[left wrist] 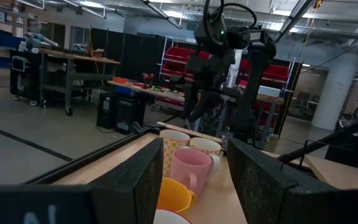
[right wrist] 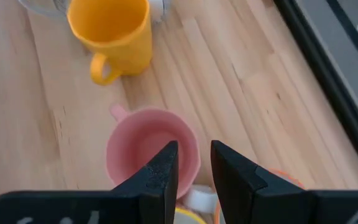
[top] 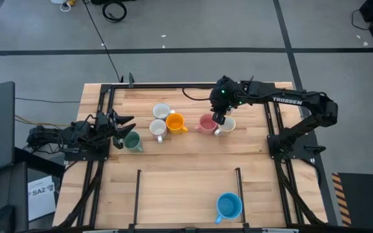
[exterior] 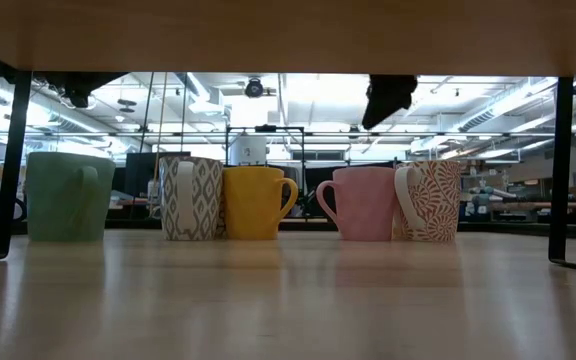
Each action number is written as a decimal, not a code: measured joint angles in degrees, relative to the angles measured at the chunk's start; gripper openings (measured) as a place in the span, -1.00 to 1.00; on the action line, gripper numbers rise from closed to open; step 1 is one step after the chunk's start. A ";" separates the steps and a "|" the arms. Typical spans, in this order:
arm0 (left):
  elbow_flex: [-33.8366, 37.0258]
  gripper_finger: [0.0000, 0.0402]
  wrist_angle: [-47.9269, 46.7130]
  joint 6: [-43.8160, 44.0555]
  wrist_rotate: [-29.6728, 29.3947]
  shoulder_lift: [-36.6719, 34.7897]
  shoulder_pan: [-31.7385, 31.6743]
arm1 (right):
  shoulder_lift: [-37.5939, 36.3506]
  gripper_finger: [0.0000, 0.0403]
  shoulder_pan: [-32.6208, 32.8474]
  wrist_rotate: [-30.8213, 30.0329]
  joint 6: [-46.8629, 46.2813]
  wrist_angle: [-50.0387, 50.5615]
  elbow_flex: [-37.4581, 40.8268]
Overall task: Place coffee mugs
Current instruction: Put the pink mug on the shelf
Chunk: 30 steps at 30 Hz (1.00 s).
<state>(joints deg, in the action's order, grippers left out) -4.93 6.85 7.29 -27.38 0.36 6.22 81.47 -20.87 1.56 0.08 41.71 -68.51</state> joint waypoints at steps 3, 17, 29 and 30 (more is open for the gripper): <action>0.00 -0.08 -0.10 0.00 0.00 0.00 0.00 | 0.00 -0.50 -0.50 0.00 0.13 1.05 0.24; -0.02 -0.08 -2.50 0.04 0.00 0.00 0.00 | 0.00 -0.50 -5.20 0.40 -1.25 1.88 0.24; -0.02 -0.08 -2.47 0.04 0.02 0.00 0.00 | 2.36 -0.50 -3.26 5.51 0.65 -0.83 0.17; -0.02 -0.08 -2.47 0.04 0.00 0.00 0.00 | 3.20 -0.50 -3.07 5.55 1.54 -1.27 0.17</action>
<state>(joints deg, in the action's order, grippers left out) -4.95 4.38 7.33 -27.37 0.36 6.22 84.68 -23.94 7.11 1.62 40.44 -68.34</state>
